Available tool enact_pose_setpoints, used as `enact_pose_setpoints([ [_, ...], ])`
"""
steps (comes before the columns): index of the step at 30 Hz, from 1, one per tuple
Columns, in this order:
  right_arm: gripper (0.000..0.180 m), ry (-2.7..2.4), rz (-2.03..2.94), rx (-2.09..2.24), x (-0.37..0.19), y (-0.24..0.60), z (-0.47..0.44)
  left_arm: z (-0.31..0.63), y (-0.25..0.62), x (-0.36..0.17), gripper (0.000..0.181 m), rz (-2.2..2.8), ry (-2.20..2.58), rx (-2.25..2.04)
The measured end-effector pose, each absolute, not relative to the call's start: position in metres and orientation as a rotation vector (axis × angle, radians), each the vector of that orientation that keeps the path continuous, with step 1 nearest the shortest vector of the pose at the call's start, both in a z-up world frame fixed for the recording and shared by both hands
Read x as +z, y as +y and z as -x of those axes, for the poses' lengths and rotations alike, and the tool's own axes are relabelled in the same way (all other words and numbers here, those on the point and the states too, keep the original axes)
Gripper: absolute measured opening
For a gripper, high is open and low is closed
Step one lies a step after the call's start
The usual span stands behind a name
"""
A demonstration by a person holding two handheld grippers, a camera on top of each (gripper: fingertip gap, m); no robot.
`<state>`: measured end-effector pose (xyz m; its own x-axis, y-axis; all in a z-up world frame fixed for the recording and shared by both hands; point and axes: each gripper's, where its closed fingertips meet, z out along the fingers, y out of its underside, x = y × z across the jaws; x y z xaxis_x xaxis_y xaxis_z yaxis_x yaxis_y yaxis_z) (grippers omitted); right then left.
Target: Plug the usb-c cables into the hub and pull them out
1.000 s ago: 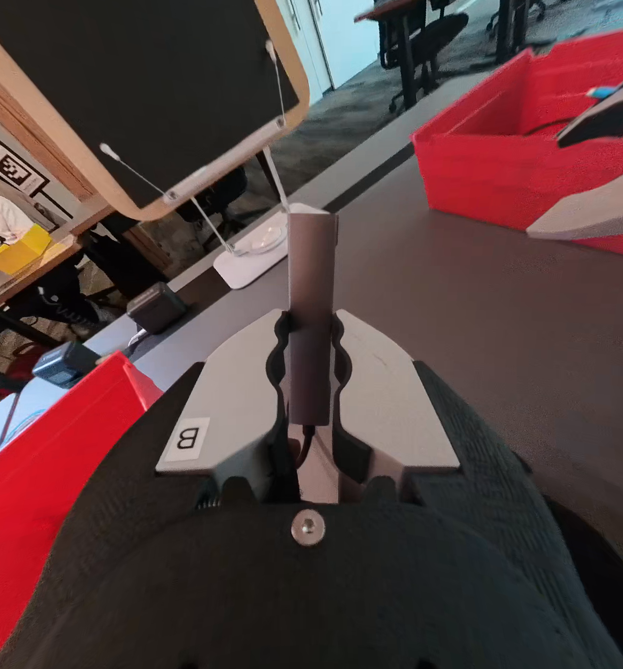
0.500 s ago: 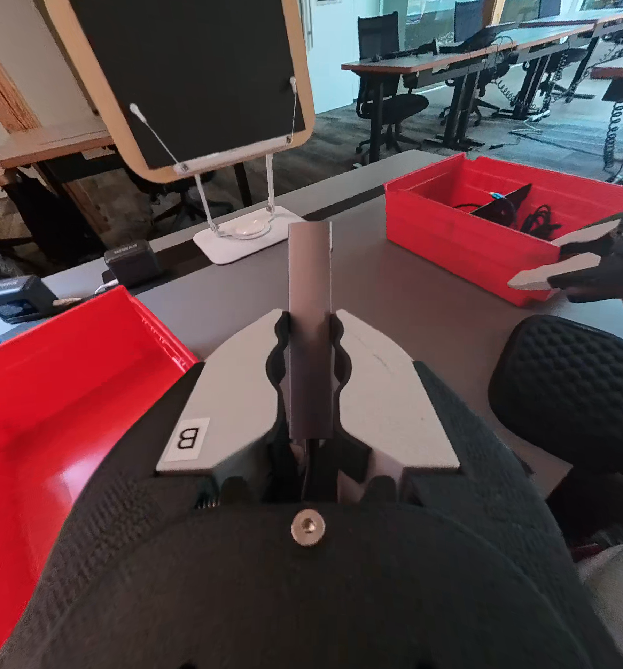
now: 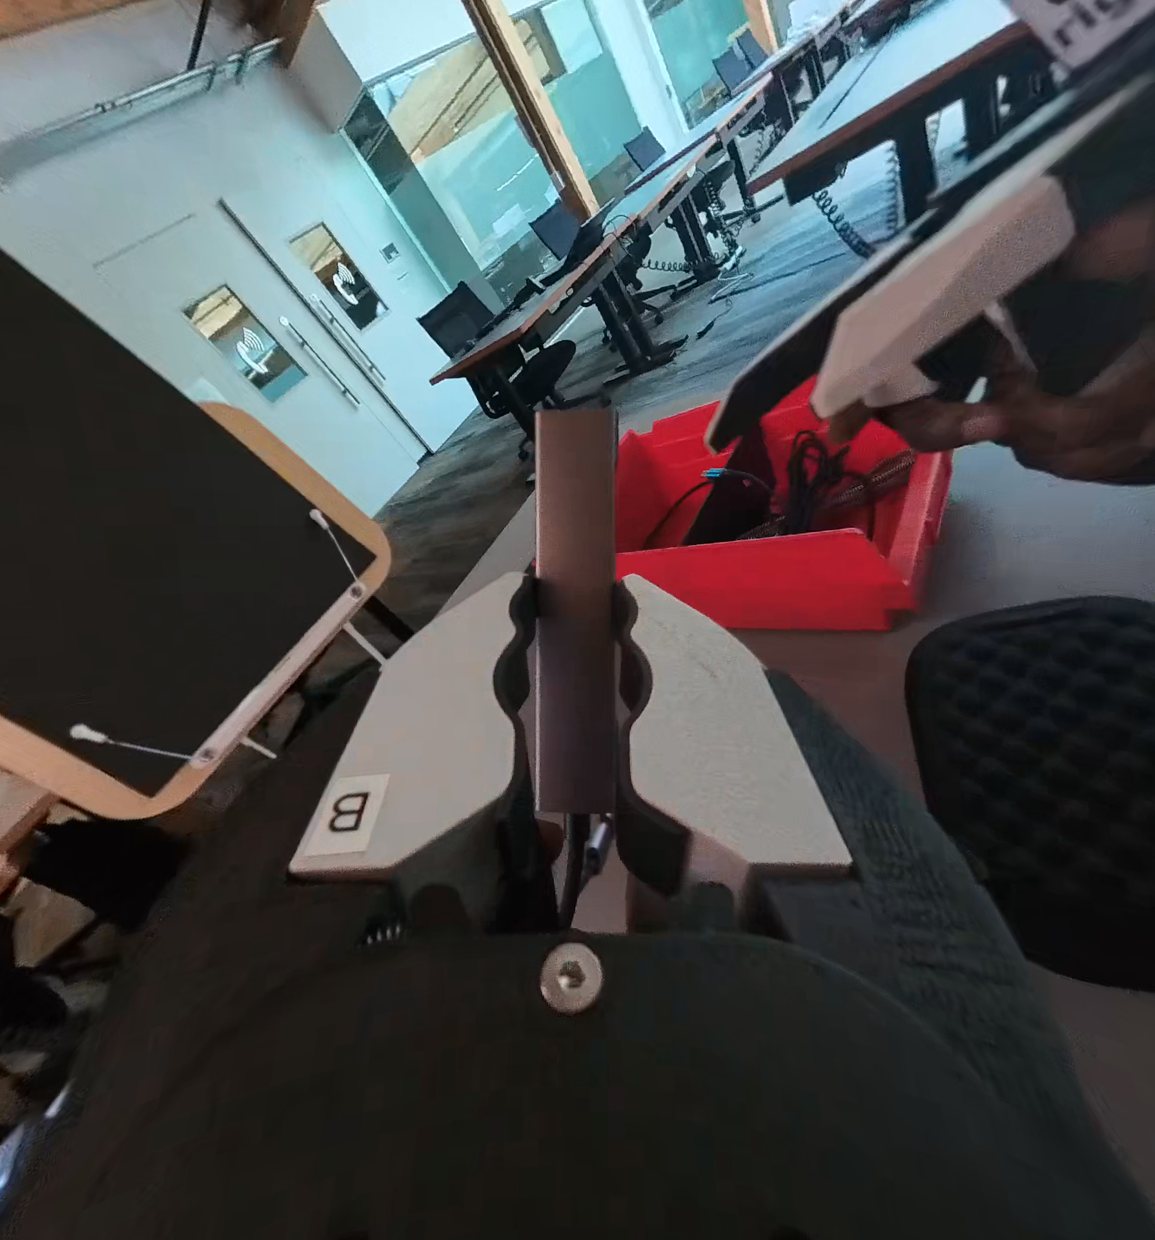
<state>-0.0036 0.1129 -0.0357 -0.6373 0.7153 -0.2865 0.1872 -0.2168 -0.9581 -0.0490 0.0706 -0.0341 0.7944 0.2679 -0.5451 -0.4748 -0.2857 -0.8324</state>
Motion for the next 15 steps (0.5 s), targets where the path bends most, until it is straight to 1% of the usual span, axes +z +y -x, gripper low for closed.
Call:
enact_pose_setpoints([
  [3, 0.046, -1.72, 1.092, 2.102, -0.025, 0.095, 0.011, 0.035, 0.084, -0.043, 0.023, 1.721, 0.266, 0.831],
  [4, 0.038, -1.732, 1.098, 2.137, -0.024, 0.092, 0.014, 0.034, 0.086, -0.045, 0.023, 1.719, 0.278, 0.872],
  [5, 0.015, -1.736, 1.103, 2.128, -0.024, 0.091, 0.018, 0.034, 0.085, -0.043, 0.023, 1.702, 0.273, 0.921],
  [6, 0.008, -1.736, 1.077, 2.095, -0.023, 0.093, 0.021, 0.035, 0.085, -0.043, 0.023, 1.689, 0.26, 0.932],
  [7, 0.008, -1.725, 1.043, 2.077, -0.019, 0.094, 0.023, 0.037, 0.083, -0.041, 0.024, 1.675, 0.219, 0.917],
  [9, 0.008, -1.631, 0.981, 2.038, -0.001, 0.108, 0.028, 0.043, 0.074, -0.042, 0.039, 1.681, 0.125, 0.868],
  [10, 0.008, -1.576, 0.953, 2.001, 0.01, 0.12, 0.032, 0.047, 0.067, -0.042, 0.043, 1.676, 0.077, 0.849],
  [13, 0.008, -1.396, 0.896, 1.855, 0.051, 0.168, 0.038, 0.06, 0.033, -0.044, 0.045, 1.642, -0.051, 0.848],
  [15, 0.008, -1.302, 0.882, 1.69, 0.07, 0.205, 0.043, 0.073, 0.003, -0.049, 0.052, 1.633, -0.171, 0.868],
])
